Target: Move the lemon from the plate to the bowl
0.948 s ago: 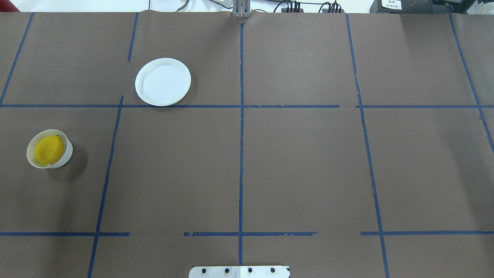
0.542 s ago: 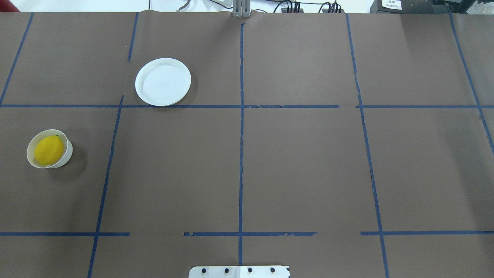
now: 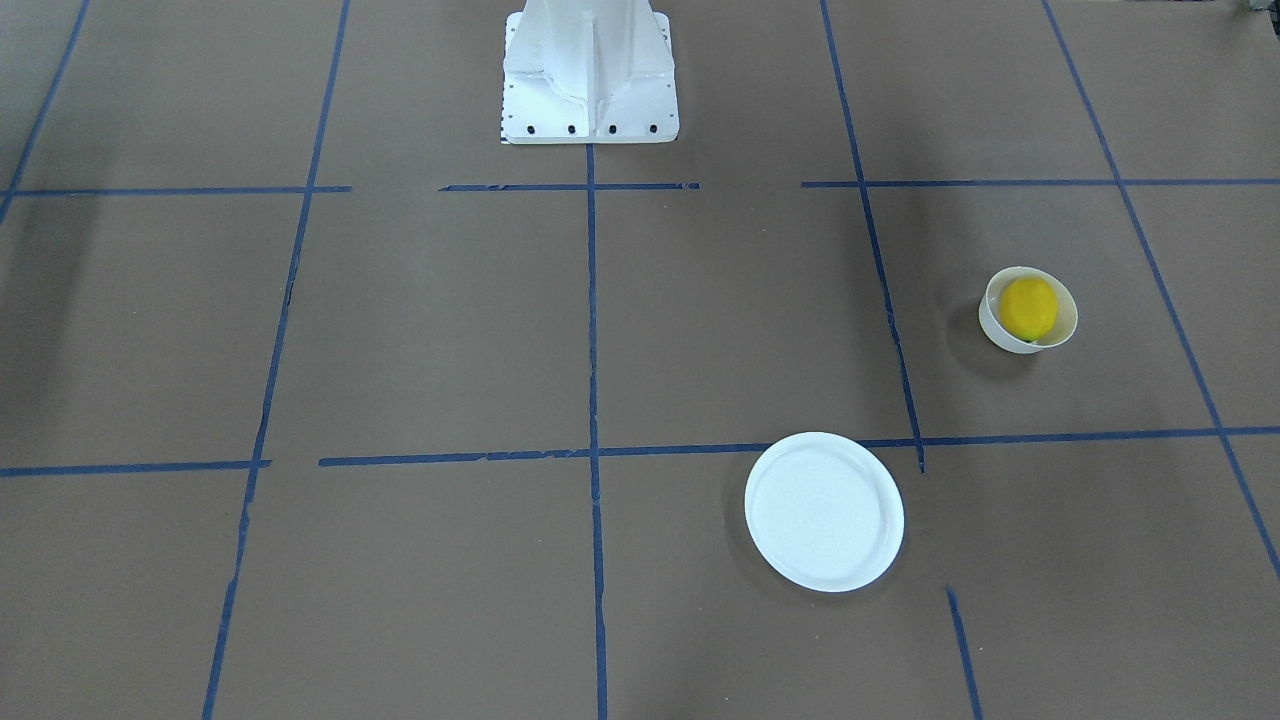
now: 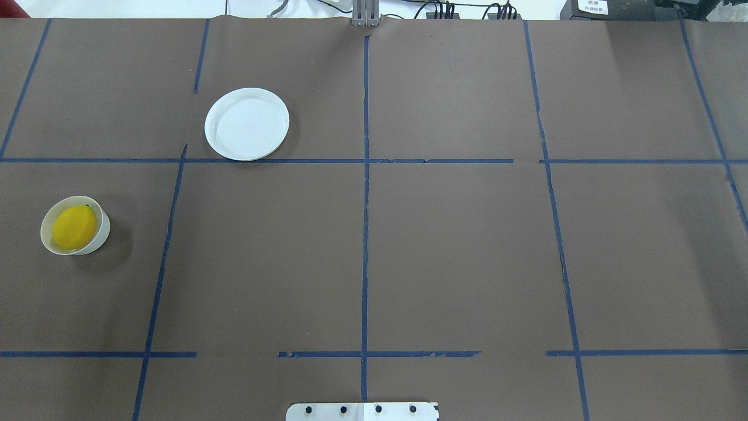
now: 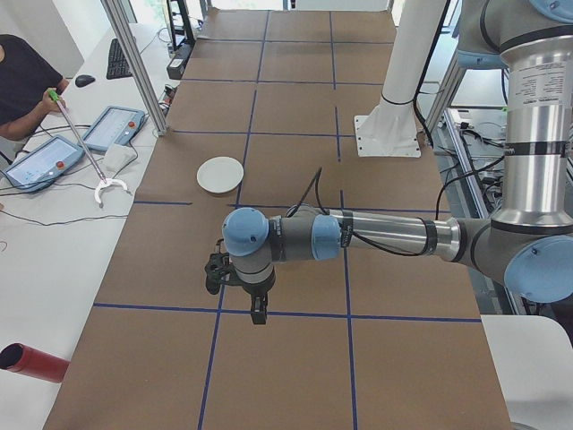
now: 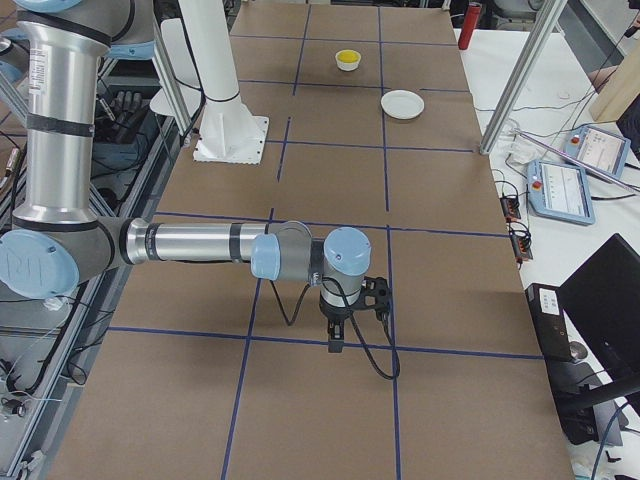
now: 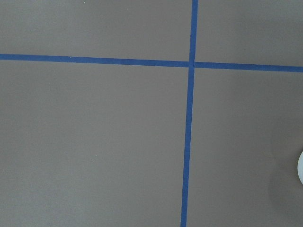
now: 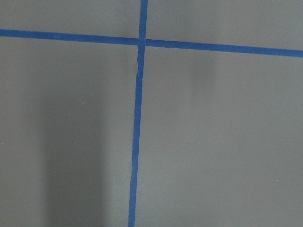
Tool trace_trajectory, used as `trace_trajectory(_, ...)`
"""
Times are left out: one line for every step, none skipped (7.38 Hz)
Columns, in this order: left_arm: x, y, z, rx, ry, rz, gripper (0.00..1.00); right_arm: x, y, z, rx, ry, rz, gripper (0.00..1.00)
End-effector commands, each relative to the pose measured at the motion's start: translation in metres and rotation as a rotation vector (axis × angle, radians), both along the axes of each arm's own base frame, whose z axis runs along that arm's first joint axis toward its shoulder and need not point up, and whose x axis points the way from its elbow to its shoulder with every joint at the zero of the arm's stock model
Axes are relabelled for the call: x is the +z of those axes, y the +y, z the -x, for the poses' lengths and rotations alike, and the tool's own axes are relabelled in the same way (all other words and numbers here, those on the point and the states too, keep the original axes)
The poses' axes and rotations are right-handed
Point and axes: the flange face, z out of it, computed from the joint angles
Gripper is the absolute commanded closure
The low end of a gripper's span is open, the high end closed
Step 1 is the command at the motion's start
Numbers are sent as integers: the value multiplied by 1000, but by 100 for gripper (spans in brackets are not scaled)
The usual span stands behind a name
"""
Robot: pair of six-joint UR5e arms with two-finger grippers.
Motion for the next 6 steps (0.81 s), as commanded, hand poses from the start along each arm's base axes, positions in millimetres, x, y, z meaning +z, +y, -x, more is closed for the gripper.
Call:
trace_trajectory(-3,-5,-1,2,6,-10,0,0,0,0,0,0,0,0)
trace_trajectory(-7,-7,-1,2,-1,-16,0,0,0,0,0,0,0,0)
trace_trajectory(-11,-8,-1,4,-1,-25,0,0,0,0,0,0,0,0)
trace_trajectory(-12,-9,-1,4,-1,-29,0,0,0,0,0,0,0,0)
trace_trajectory(-14,-9,-2,5,-2,-33,0,0,0,0,0,0,0,0)
trace_trajectory(-13,-8,-2,6,-3,-33,0,0,0,0,0,0,0,0)
